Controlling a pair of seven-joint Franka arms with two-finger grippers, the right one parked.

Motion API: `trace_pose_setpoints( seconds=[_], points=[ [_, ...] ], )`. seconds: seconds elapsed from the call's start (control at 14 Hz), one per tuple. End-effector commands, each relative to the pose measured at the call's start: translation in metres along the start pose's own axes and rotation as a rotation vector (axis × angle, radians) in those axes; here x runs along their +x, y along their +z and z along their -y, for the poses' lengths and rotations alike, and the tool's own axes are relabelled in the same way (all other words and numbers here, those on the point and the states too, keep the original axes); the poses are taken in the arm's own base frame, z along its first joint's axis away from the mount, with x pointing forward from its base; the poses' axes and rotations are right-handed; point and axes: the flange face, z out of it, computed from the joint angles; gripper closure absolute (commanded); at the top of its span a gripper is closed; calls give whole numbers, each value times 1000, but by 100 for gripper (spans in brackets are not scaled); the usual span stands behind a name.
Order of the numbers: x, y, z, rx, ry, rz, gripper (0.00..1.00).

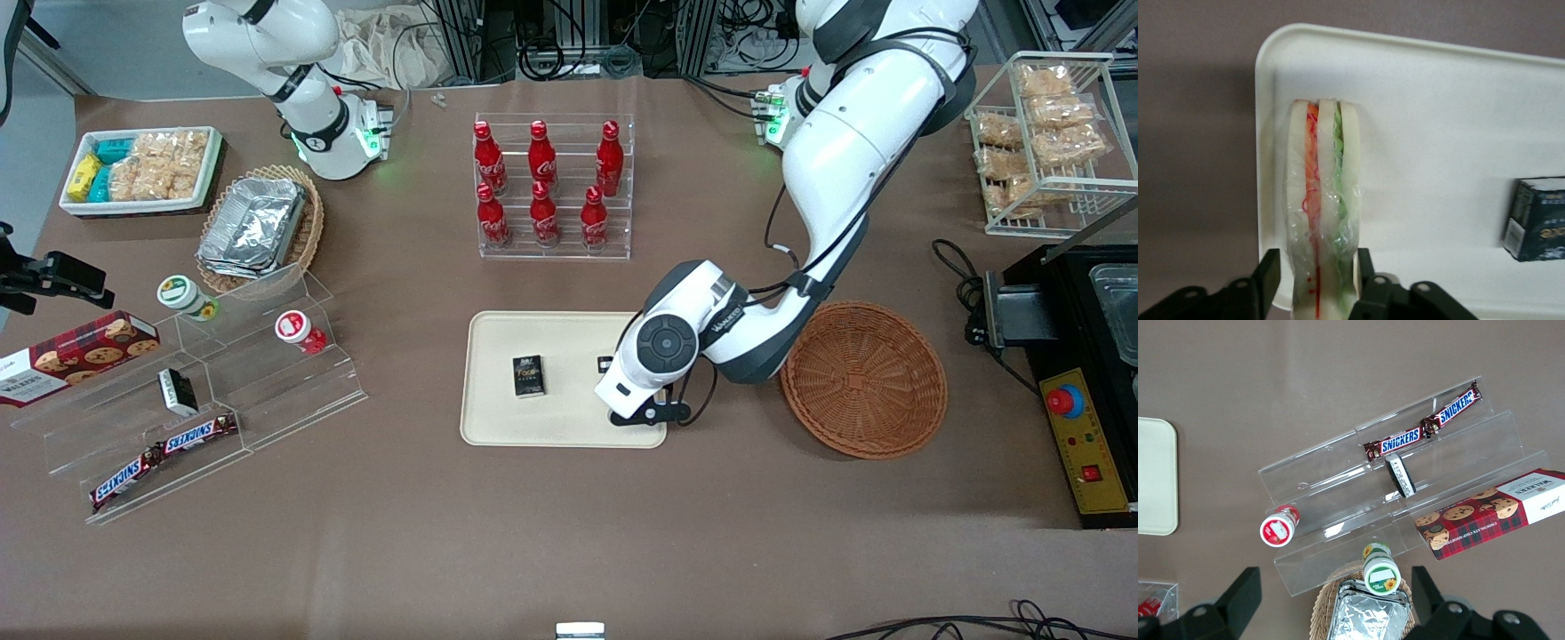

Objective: Place sandwich from basket to tray

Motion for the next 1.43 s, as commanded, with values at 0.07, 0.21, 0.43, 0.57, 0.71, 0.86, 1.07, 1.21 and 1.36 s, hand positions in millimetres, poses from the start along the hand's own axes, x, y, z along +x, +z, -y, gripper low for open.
trace_pose_setpoints(
  seconds=[0.07,0.21,0.43,0.57,0.71,0.86,1.07,1.21,1.36],
  points=[
    [-13,-84,30,105,-110,-48,0],
    [-5,-124,73,112,-159,-68,0],
    [-18,-167,116,110,-157,-99,0],
    [-30,-191,146,112,-128,-109,0],
    [-40,-219,174,89,-86,-118,0],
    [-50,-237,196,99,-43,-119,0],
    [-68,-251,240,125,26,-120,0],
    [-76,-266,288,128,120,-100,0],
    [-75,-274,320,145,243,-56,0]
  ],
)
